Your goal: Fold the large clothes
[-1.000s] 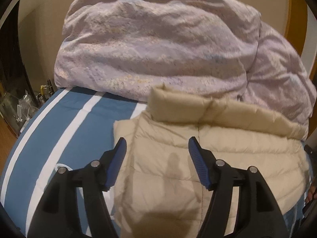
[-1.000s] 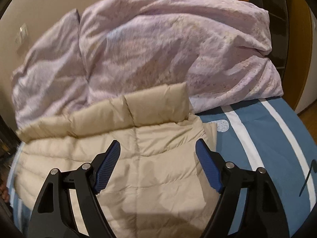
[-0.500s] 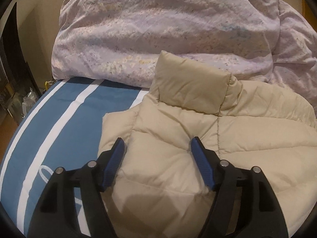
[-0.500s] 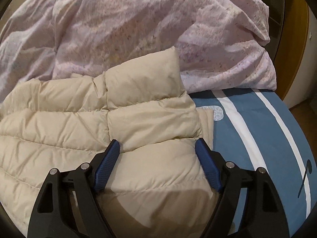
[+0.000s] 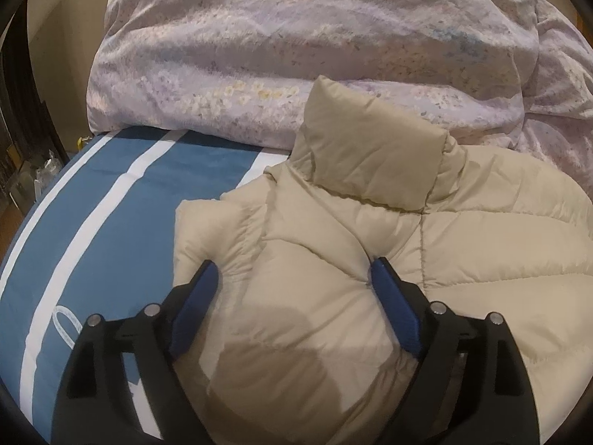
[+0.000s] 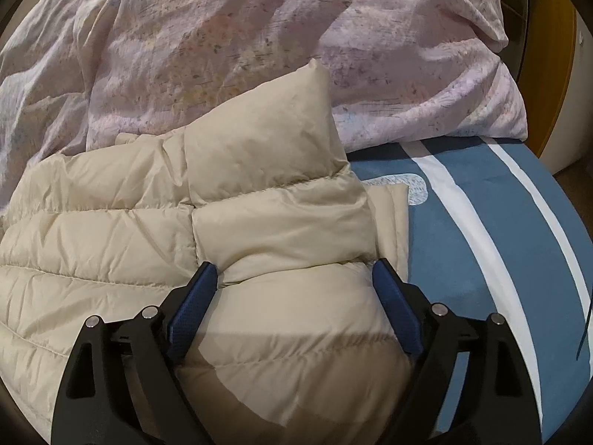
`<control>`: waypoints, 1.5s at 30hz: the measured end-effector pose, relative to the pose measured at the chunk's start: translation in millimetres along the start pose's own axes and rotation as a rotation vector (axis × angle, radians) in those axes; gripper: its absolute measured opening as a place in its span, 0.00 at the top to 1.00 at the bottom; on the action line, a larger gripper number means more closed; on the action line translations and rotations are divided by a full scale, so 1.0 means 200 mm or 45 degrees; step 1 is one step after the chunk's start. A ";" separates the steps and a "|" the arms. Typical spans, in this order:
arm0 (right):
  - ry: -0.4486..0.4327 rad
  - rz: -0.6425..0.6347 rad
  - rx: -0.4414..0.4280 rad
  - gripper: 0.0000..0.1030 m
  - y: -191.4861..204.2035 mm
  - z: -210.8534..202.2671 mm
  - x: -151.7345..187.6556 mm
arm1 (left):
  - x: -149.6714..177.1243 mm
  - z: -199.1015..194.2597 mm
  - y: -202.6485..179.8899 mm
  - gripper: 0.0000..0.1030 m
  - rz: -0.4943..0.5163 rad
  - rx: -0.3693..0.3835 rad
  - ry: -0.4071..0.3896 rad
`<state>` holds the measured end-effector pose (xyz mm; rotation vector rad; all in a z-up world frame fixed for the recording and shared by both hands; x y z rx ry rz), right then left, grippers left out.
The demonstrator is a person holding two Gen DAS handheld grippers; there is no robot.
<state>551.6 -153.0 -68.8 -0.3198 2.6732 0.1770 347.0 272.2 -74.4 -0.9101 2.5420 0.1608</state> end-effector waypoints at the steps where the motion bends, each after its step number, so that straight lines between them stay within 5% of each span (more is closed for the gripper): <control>1: 0.000 -0.005 0.001 0.16 0.00 0.00 0.00 | 0.00 0.00 0.00 0.16 0.000 -0.002 0.003; 14: 0.014 -0.009 0.002 0.08 0.01 -0.01 -0.01 | -0.01 0.03 0.03 0.05 -0.024 -0.001 0.026; 31: 0.061 0.031 -0.045 0.03 -0.06 0.03 -0.06 | 0.00 0.02 0.07 0.05 -0.076 0.081 0.024; 36: 0.064 0.099 -0.182 0.04 -0.18 -0.20 0.06 | 0.13 -0.17 0.20 0.10 -0.118 0.163 0.030; 39: 0.041 0.158 -0.180 0.04 -0.32 -0.32 0.17 | 0.22 -0.29 0.32 0.10 -0.149 0.115 -0.001; 45: 0.138 0.259 -0.342 0.04 -0.39 -0.28 0.36 | 0.35 -0.30 0.48 0.14 -0.233 0.220 0.114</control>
Point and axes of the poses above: each gripper's, at about its wrist camera, not at the fingertips, and z roughly the way its jaws point, y to its left, x to its underside, the point moved 1 cm from there along z, roughly the way its jaws point, and after that the axes turned 15 degrees about y, right-handed, at the moved point
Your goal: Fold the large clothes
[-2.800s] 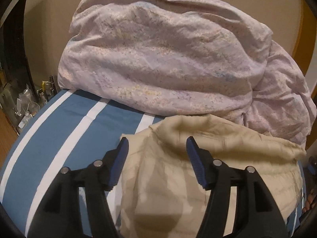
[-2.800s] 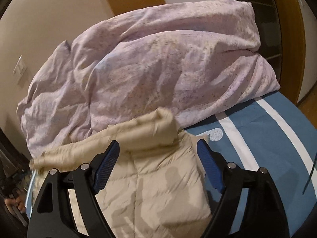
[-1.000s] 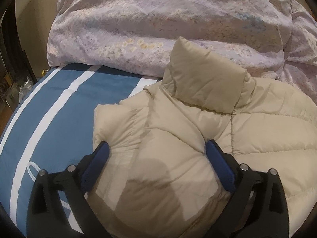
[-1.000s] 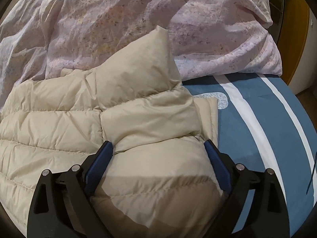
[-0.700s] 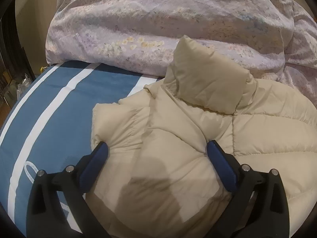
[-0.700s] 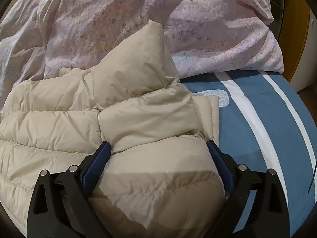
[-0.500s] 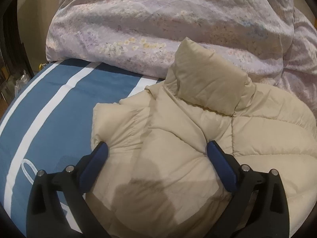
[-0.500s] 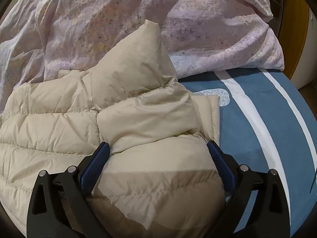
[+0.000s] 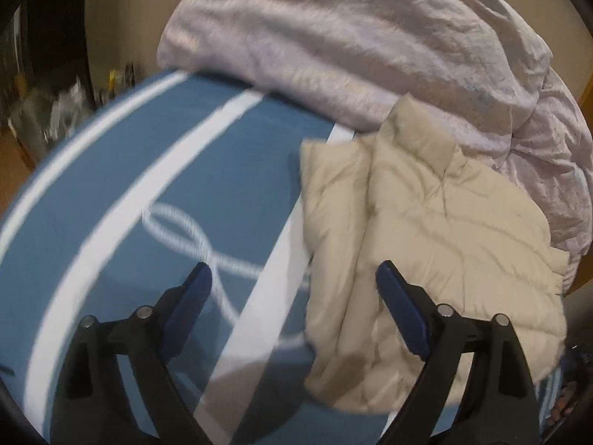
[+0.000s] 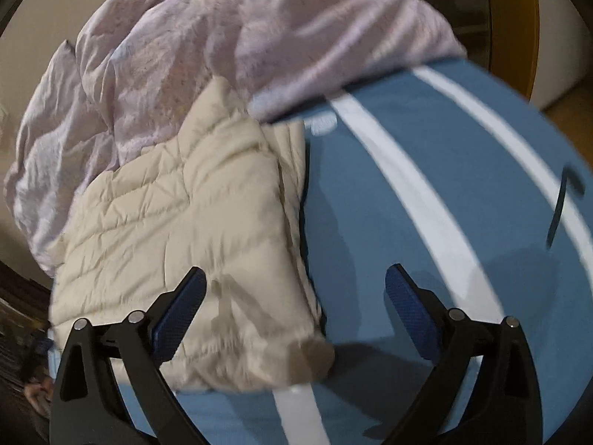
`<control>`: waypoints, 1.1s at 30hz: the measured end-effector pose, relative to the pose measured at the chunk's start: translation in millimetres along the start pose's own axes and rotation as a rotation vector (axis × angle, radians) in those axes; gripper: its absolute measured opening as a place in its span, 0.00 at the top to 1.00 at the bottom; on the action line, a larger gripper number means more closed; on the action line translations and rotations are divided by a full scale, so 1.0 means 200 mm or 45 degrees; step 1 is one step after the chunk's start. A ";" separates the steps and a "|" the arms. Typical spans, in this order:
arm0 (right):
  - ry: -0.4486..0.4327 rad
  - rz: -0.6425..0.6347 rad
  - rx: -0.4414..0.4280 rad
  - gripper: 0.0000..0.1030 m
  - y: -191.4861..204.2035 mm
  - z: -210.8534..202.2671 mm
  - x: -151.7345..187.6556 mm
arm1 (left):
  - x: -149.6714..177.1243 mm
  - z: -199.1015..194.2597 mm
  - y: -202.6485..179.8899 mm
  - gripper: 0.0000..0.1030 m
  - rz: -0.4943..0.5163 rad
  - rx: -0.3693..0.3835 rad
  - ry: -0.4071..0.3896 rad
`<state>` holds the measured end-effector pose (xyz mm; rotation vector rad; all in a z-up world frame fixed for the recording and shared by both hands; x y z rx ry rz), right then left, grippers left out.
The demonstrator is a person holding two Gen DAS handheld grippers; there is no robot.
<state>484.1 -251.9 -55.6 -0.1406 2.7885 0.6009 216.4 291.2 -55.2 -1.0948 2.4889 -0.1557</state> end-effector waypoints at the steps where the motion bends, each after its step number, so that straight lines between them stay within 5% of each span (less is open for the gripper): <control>1: 0.016 -0.002 -0.024 0.04 0.00 0.03 0.02 | 0.02 0.02 0.02 0.15 -0.019 0.034 0.029; 8: 0.051 -0.016 -0.050 0.11 0.03 0.06 0.08 | 0.10 0.06 0.02 0.21 -0.055 0.139 0.067; 12: 0.078 -0.011 -0.152 0.27 0.04 0.06 0.09 | 0.11 0.06 -0.01 0.23 -0.064 0.182 0.070; 19: 0.087 0.026 -0.250 0.51 0.05 0.08 0.11 | 0.13 0.10 -0.08 0.45 -0.143 0.372 0.117; 24: 0.072 0.074 -0.361 0.77 0.01 0.04 0.13 | 0.14 0.11 -0.09 0.74 -0.197 0.438 0.101; 26: 0.059 0.068 -0.381 0.79 0.03 0.01 0.14 | 0.14 0.08 -0.08 0.82 -0.197 0.464 0.088; 33: 0.040 -0.010 -0.393 0.83 0.11 -0.08 0.22 | 0.16 -0.05 -0.02 0.87 -0.163 0.470 0.030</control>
Point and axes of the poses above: each gripper's, at about its wrist camera, not at the fingertips, and z roughly the way its jaws point, y to its left, x to its underside, the point moved 1 cm from there along z, roughly the way its jaws point, and after that the axes turned 15 degrees about y, right-handed, at the moved point
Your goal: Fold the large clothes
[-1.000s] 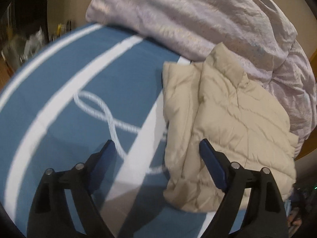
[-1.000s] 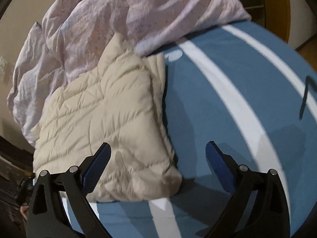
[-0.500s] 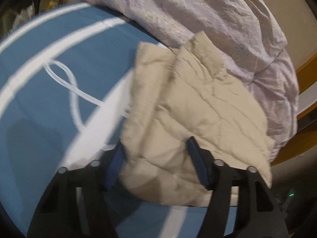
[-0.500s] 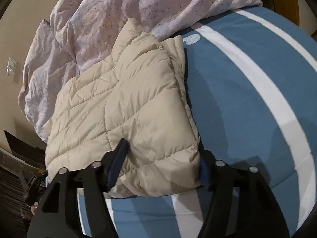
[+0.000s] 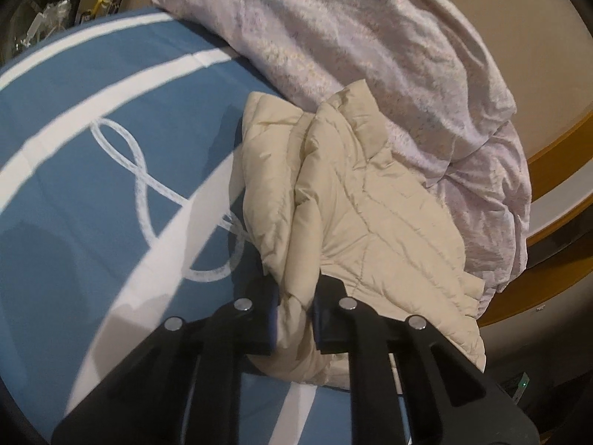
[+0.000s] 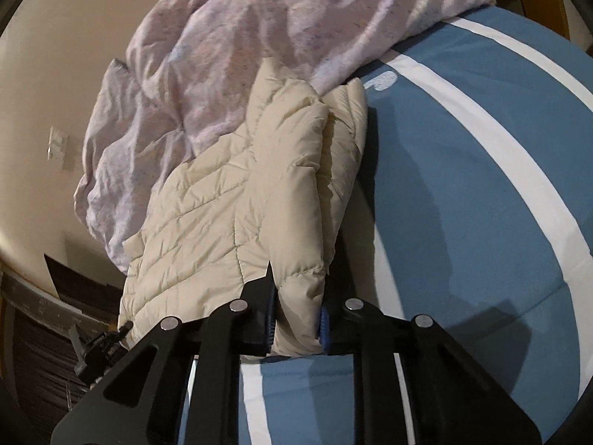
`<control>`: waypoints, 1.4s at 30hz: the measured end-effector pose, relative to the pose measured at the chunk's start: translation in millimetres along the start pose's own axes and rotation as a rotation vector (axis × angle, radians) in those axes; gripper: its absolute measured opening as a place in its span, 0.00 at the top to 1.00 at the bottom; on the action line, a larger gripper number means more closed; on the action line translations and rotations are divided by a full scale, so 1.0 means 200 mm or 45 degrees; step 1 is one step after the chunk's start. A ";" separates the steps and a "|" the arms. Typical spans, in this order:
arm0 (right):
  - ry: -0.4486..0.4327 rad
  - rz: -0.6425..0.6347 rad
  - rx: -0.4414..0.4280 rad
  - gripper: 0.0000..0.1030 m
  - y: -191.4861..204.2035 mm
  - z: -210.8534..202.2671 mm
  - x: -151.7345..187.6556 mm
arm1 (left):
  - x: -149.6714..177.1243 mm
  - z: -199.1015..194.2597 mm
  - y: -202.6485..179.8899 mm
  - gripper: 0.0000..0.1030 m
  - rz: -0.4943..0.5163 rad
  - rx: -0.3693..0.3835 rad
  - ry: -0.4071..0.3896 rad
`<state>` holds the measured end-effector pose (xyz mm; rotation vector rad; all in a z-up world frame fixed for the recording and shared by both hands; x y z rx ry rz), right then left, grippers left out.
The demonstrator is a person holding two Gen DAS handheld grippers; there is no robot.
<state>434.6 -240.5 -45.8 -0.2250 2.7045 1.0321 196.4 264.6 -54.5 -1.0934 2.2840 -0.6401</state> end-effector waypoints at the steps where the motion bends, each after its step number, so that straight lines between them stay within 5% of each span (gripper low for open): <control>1: 0.006 -0.006 -0.007 0.83 0.01 0.00 0.02 | 0.01 -0.03 0.01 0.87 0.002 0.002 -0.005; 17: 0.097 -0.116 -0.027 0.83 0.14 0.02 0.43 | 0.21 -0.37 0.31 0.87 0.014 -0.029 -0.032; 22: 0.090 -0.171 0.088 0.80 0.18 0.02 0.46 | 0.23 -0.37 0.37 0.85 -0.010 -0.019 -0.016; 27: -0.062 -0.273 0.331 0.55 0.30 -0.06 0.46 | 0.24 -0.34 0.38 0.74 -0.041 -0.050 0.002; 32: -0.182 -0.423 0.404 0.55 0.47 -0.08 0.47 | 0.25 -0.34 0.40 0.49 -0.062 -0.056 0.011; 38: -0.260 -0.557 0.527 0.56 0.58 0.02 0.52 | 0.27 -0.34 0.40 0.40 -0.081 -0.067 -0.001; 42: -0.273 -0.526 0.429 0.56 0.56 0.00 0.49 | 0.27 -0.35 0.41 0.37 -0.099 -0.047 -0.012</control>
Point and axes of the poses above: each gripper's, at about its wrist camera, not at the fingertips, and z roughly the way its jaws point, y to its left, x to its underside, the point moved 1 cm from there along z, roughly the way its jaws point, and after that the axes turned 15 degrees about y, right-handed, at the moved point
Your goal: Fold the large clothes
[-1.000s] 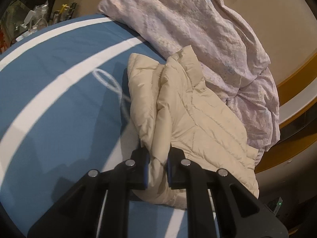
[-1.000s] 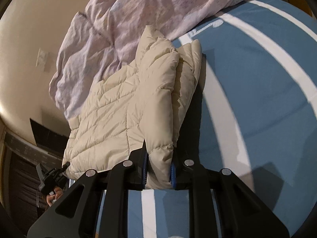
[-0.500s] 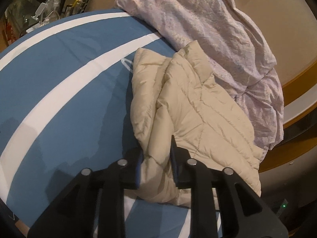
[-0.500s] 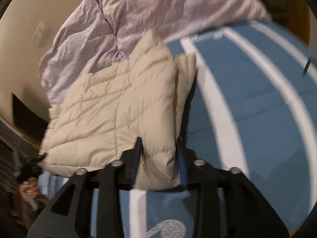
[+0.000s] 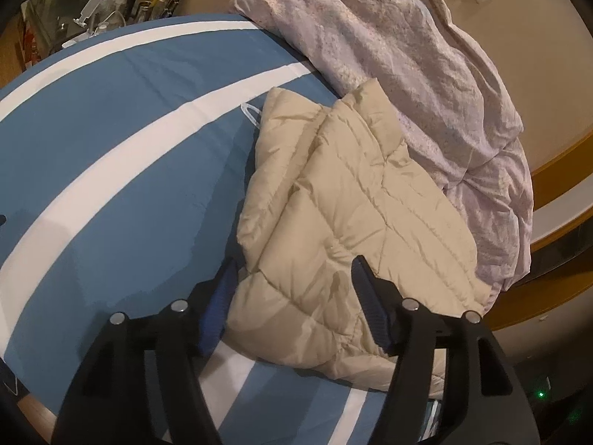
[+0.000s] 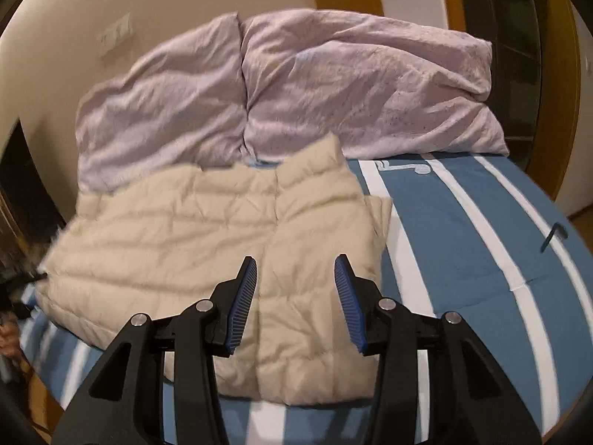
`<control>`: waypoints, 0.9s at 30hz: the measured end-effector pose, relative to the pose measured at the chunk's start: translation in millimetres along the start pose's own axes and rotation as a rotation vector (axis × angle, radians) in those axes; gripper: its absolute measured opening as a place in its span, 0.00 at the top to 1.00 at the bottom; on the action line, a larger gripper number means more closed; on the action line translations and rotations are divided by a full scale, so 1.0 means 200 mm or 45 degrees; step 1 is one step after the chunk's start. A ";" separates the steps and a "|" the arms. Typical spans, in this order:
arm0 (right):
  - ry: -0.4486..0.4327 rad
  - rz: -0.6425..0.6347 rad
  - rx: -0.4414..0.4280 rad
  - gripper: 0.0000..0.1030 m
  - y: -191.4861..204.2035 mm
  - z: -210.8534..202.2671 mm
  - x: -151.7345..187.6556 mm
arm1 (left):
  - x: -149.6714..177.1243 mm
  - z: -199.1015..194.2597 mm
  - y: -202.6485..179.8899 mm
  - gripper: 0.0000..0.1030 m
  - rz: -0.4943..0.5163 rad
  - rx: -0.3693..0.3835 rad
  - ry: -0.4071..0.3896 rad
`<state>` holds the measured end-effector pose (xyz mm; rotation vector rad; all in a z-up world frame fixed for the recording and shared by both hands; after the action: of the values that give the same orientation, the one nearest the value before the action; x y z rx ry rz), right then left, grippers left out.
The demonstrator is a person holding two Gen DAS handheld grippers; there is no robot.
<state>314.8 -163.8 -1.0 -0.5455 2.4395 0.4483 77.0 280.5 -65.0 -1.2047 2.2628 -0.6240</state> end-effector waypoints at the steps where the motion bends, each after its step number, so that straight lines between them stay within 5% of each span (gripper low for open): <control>1: 0.016 -0.016 0.001 0.56 0.02 0.01 0.00 | 0.00 0.00 0.00 0.36 0.001 -0.007 0.002; 16: 0.259 -0.127 0.084 0.55 0.10 0.33 0.08 | 0.01 0.05 -0.04 0.33 -0.004 -0.049 0.009; 27: 0.261 -0.167 0.122 0.55 0.12 0.35 0.09 | 0.02 0.05 0.02 0.32 -0.060 0.007 0.034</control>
<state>323.2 -117.3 -61.3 -0.7363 2.5832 0.2300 78.4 277.1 -76.2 -1.2576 2.2590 -0.6677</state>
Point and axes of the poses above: each gripper's, at about its wrist camera, not at the fingertips, and z roughly the way its jaws point, y to its left, x to its underside, the point moved 1 cm from there along z, roughly the way its jaws point, and after that the axes turned 15 degrees about y, right-handed, at the moved point
